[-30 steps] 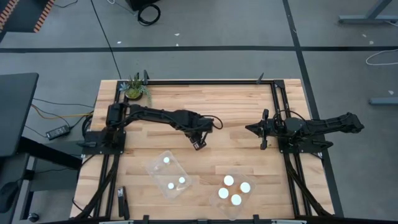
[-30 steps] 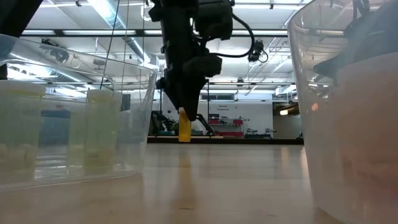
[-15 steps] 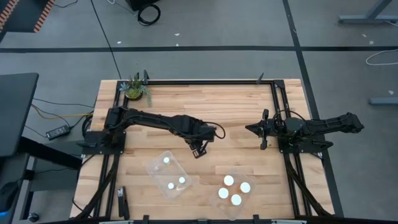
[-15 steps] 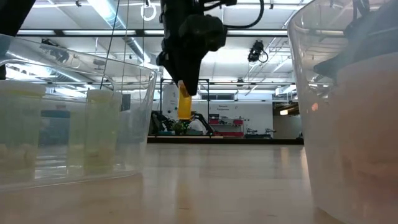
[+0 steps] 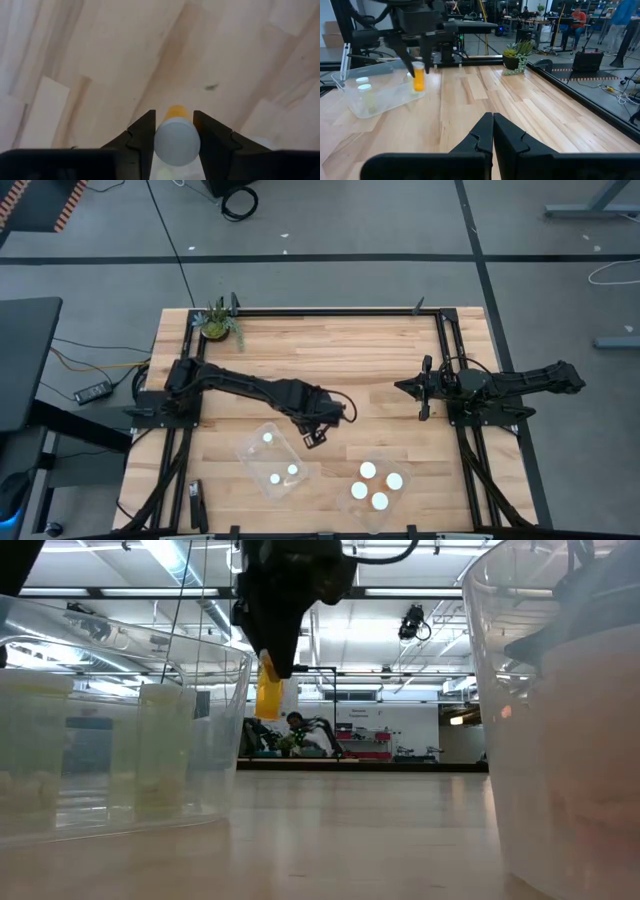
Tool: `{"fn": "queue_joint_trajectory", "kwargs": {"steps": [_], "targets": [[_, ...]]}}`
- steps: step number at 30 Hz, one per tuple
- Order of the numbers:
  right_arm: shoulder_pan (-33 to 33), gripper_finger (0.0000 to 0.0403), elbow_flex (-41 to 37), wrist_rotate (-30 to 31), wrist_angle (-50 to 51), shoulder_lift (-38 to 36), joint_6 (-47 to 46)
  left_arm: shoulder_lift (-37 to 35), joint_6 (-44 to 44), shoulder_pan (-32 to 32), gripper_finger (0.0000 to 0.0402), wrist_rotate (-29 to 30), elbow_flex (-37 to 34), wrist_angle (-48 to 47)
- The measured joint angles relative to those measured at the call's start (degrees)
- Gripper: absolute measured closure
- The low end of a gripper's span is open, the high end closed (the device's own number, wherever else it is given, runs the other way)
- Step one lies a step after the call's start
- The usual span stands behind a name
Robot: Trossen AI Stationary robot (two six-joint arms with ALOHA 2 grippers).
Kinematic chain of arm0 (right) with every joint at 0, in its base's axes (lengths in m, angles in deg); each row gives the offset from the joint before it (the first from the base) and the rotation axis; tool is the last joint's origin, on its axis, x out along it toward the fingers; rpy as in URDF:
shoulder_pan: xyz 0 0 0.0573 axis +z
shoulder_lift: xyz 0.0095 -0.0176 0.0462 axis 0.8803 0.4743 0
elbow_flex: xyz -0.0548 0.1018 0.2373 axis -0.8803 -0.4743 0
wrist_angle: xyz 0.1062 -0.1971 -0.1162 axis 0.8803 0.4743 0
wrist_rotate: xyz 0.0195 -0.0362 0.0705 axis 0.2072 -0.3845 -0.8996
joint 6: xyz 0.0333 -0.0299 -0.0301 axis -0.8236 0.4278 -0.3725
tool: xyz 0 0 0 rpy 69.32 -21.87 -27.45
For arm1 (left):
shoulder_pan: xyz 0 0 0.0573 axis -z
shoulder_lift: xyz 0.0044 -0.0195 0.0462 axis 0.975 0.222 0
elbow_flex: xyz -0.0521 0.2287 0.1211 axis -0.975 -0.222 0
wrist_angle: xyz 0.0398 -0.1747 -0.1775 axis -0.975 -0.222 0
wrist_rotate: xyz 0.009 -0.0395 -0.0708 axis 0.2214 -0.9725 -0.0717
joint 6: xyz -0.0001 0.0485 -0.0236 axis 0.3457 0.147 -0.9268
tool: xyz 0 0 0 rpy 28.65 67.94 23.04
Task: Pick and place medicine bottles into bin by pill shape (circle, oval)
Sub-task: Put the small orange pill bottle into the left transparent bin
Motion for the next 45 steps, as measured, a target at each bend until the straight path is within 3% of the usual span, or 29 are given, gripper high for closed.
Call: {"fn": "queue_joint_trajectory", "kwargs": {"steps": [45], "targets": [[0.01, 0.0383, 0.0, 0.0, -0.07, 0.0, 0.0, -4.77, -16.0, 11.77, 0.0278, 1.51, 0.04, -2.29]]}}
